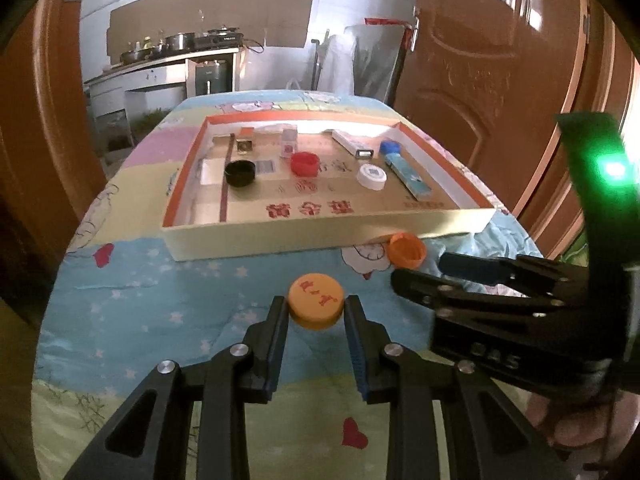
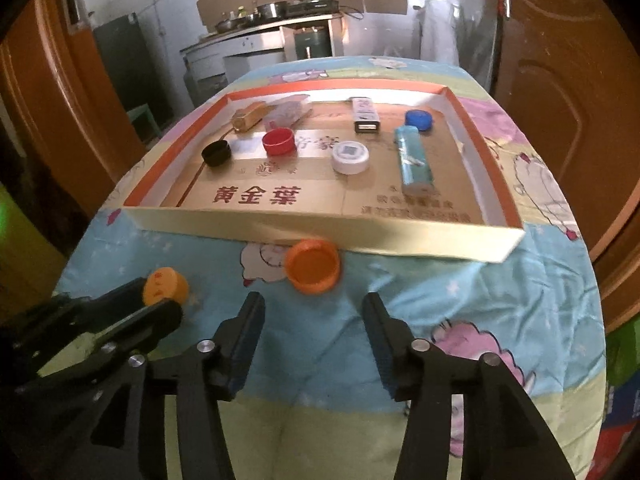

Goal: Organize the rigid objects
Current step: 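Close the left tool on the flat orange cap while the right tool closes on the hollow orange cap, then carry both orange caps with both tools over the tray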

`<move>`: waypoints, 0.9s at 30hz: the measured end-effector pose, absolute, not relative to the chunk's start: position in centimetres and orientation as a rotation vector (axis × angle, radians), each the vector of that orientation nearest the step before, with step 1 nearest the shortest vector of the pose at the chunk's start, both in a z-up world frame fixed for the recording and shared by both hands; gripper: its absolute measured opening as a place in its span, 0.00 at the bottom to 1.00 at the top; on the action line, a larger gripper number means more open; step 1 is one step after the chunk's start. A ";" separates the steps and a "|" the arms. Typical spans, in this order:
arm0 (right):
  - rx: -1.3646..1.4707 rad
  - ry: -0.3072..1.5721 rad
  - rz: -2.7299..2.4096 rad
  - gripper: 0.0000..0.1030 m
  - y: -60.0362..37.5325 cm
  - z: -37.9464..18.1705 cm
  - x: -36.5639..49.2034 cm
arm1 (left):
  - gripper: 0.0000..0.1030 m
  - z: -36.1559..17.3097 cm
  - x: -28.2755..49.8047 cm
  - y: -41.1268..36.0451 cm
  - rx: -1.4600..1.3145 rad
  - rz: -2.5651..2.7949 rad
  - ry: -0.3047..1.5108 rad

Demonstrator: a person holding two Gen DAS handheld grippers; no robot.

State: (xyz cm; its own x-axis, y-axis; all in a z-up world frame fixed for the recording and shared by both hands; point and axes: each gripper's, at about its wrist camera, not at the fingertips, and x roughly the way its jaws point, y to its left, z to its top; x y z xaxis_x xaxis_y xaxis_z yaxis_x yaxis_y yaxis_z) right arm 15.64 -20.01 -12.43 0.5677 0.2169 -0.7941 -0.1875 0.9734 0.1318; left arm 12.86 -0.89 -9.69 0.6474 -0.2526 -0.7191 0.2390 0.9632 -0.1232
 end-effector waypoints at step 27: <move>0.030 0.882 0.190 0.29 -19.4 -11.7 14.8 | 0.29 -9.2 12.3 0.9 -0.044 -0.251 0.799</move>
State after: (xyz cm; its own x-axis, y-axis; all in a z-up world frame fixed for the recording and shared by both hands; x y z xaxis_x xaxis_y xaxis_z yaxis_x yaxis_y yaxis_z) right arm 14.79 -19.36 -11.68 0.6198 0.1782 -0.7642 -0.1531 0.9826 0.1049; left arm 12.30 0.89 -9.25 0.6690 -0.2395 -0.7037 0.2065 0.9693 -0.1336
